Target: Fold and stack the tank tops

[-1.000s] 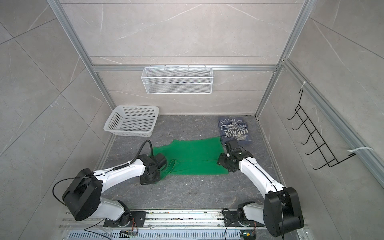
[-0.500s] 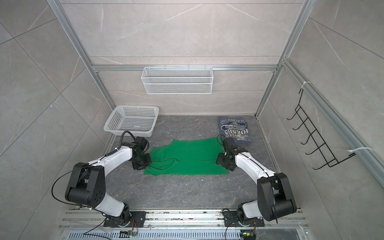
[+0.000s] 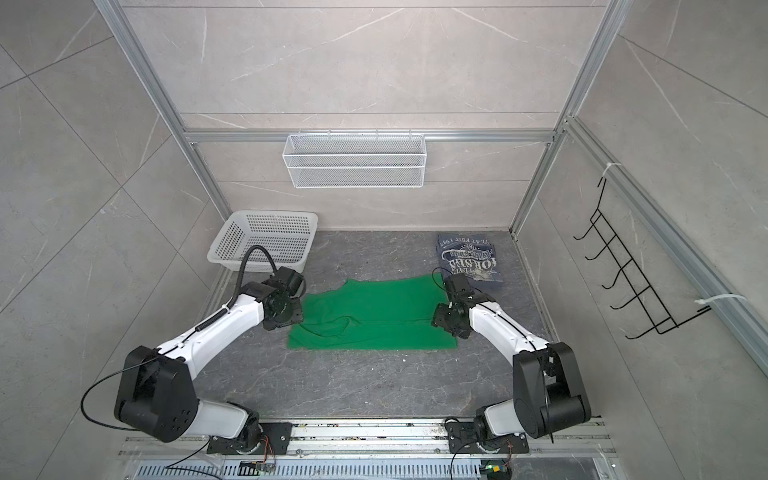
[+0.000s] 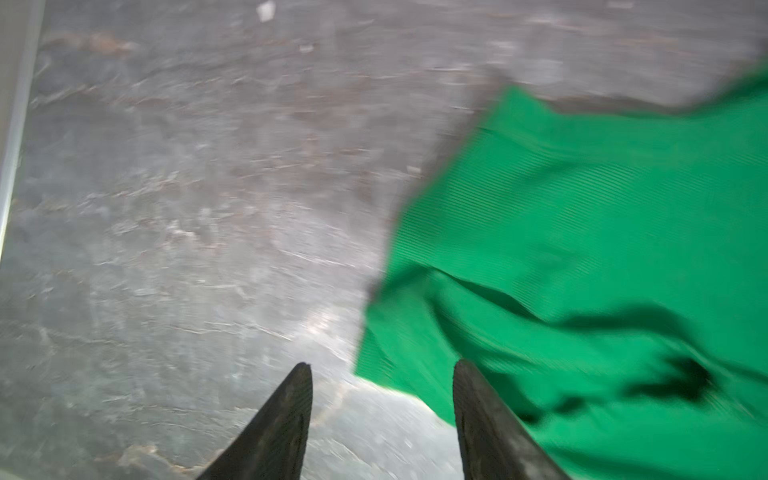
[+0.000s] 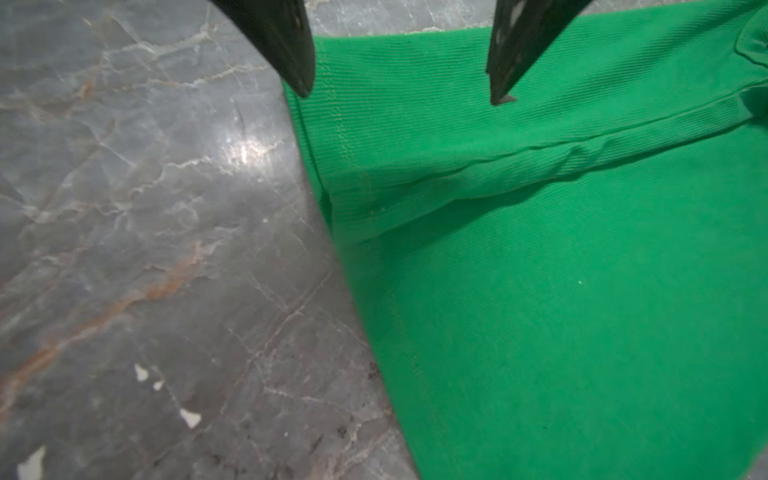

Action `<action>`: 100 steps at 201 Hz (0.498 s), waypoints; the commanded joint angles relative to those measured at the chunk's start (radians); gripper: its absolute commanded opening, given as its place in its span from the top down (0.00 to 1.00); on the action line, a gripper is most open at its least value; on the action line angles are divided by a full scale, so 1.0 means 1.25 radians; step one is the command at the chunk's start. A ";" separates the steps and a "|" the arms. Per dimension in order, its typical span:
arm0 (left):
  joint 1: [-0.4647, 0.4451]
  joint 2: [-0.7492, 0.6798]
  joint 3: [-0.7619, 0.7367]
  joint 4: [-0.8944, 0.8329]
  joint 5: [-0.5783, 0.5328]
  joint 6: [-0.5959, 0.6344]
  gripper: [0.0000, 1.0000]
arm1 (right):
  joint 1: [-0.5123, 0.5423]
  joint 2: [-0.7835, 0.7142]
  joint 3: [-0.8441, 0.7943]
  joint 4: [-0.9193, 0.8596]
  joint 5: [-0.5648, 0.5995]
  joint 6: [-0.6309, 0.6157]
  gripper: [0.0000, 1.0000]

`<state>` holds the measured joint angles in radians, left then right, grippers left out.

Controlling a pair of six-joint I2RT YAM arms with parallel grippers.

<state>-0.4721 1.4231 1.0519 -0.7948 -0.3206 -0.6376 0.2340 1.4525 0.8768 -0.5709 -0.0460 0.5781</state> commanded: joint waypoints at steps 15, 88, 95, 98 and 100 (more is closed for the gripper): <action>-0.188 0.104 0.096 0.097 0.108 -0.003 0.43 | -0.001 0.046 0.042 0.066 -0.074 -0.009 0.33; -0.207 0.336 0.126 0.306 0.292 -0.027 0.45 | -0.001 0.197 0.099 0.102 -0.127 0.015 0.33; -0.192 0.341 0.112 0.320 0.299 -0.032 0.45 | -0.002 0.207 0.103 0.098 -0.117 0.017 0.34; -0.184 0.340 0.103 0.329 0.300 -0.036 0.45 | -0.002 0.210 0.103 0.097 -0.112 0.018 0.34; -0.178 0.340 0.095 0.335 0.301 -0.038 0.45 | -0.004 0.212 0.104 0.097 -0.109 0.019 0.34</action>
<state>-0.7471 1.8393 1.2034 -0.4690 0.0051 -0.6521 0.2340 1.6752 0.9764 -0.4431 -0.1959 0.5835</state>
